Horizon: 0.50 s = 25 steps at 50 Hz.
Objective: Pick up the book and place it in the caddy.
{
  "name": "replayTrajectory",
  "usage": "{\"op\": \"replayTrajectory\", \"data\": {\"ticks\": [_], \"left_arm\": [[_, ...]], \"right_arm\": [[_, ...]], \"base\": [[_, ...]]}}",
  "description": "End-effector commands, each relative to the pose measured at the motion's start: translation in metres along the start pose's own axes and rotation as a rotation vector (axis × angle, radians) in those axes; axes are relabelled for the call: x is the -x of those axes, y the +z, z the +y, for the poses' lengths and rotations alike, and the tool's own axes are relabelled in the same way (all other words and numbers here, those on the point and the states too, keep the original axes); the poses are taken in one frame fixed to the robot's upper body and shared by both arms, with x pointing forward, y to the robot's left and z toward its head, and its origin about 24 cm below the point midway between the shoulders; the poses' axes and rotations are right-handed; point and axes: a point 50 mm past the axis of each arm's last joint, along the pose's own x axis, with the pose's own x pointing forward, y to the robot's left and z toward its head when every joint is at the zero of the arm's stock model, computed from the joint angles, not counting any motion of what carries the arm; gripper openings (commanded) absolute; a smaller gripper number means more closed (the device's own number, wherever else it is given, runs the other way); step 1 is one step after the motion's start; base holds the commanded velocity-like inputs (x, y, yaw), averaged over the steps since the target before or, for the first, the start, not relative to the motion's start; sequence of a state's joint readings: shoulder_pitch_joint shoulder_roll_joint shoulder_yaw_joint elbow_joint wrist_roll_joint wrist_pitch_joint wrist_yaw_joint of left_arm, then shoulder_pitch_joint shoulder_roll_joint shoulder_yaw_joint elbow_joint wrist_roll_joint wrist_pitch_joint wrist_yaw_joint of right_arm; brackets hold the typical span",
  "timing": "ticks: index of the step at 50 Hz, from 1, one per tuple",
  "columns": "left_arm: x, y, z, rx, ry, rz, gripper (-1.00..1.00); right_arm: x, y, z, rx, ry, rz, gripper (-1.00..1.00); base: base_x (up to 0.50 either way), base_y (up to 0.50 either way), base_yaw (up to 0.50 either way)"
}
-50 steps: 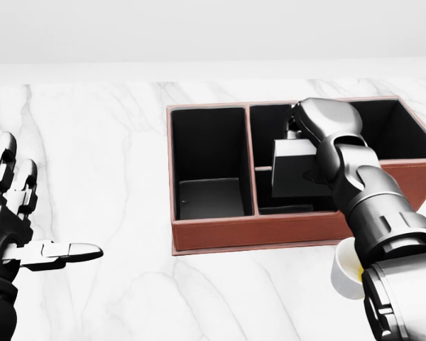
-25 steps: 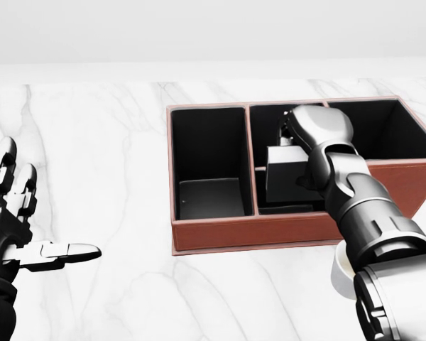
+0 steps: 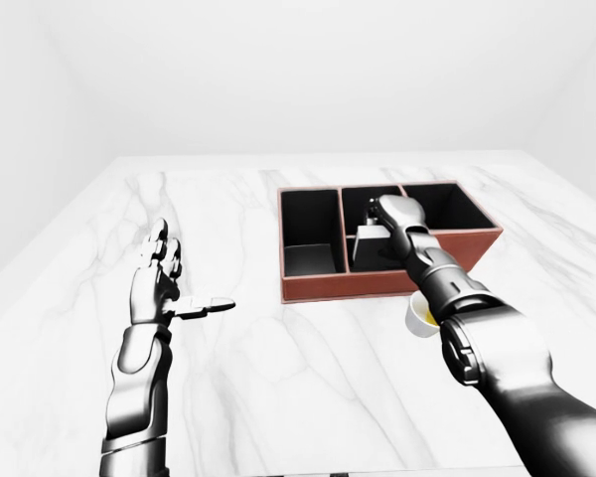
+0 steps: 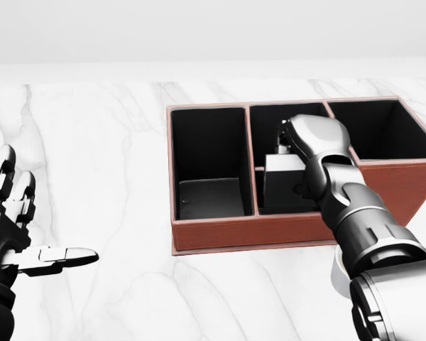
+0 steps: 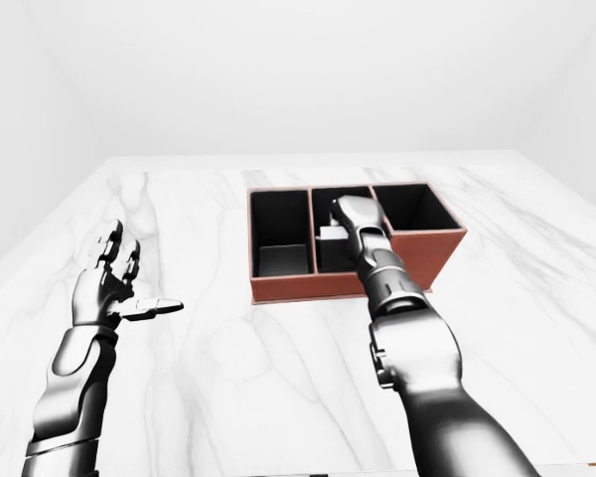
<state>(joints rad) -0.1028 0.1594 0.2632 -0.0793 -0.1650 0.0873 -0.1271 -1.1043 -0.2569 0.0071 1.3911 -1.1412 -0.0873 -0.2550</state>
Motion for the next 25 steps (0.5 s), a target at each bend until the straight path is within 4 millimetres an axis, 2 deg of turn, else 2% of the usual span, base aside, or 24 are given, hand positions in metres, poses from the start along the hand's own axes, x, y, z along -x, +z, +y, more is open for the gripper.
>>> {"op": "replayTrajectory", "data": {"ticks": [1, 11, 25], "left_arm": [[0.001, -0.005, 0.003, 0.005, 0.007, 0.020, 1.00], [0.002, -0.007, 0.006, 0.008, 0.013, 0.029, 1.00], [0.002, -0.013, 0.008, 0.012, 0.017, 0.055, 1.00]], "right_arm": [[-0.001, 0.007, -0.005, -0.011, -0.061, -0.015, -1.00], [-0.001, 0.008, -0.005, -0.010, -0.082, -0.016, -1.00], [-0.002, 0.006, -0.015, 0.051, -0.175, -0.027, -1.00]], "base": [[0.00, 0.00, 0.00], [0.00, 0.00, 0.00], [0.00, 0.00, 0.00]]}}
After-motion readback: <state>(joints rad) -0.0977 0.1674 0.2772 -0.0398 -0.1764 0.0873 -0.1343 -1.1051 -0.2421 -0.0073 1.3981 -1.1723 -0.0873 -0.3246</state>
